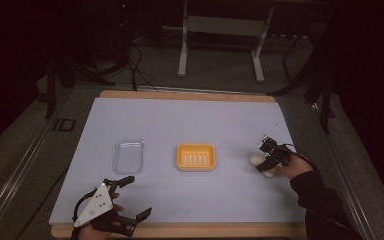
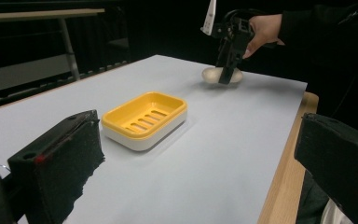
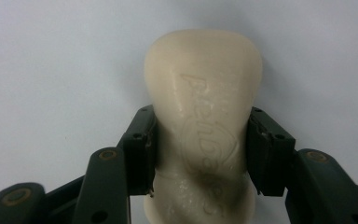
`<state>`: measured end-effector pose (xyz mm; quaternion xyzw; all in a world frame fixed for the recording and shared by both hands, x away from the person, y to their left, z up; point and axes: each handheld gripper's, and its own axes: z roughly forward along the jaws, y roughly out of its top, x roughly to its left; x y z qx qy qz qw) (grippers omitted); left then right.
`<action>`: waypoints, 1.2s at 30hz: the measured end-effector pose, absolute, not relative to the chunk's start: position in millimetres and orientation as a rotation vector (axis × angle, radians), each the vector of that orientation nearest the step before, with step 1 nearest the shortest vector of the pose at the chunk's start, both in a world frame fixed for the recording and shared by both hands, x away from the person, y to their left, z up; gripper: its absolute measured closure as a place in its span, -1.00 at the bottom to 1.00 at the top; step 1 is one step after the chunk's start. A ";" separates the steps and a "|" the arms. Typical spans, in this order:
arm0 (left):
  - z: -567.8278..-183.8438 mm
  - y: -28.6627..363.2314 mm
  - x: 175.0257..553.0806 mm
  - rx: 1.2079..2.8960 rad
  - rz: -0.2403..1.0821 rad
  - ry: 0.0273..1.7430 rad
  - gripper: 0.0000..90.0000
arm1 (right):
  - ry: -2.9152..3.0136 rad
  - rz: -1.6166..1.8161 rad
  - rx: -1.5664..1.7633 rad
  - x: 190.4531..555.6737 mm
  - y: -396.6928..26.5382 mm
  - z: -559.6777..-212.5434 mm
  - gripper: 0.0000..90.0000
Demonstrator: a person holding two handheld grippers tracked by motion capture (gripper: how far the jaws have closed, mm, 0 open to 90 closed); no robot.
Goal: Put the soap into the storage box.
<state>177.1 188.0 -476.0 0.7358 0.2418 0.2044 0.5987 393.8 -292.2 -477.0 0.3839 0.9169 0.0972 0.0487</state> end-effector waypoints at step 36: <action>-476.8 187.0 177.6 1.713 0.470 0.561 -0.98 | 2.974 0.415 0.691 399.4 -272.6 -427.5 0.11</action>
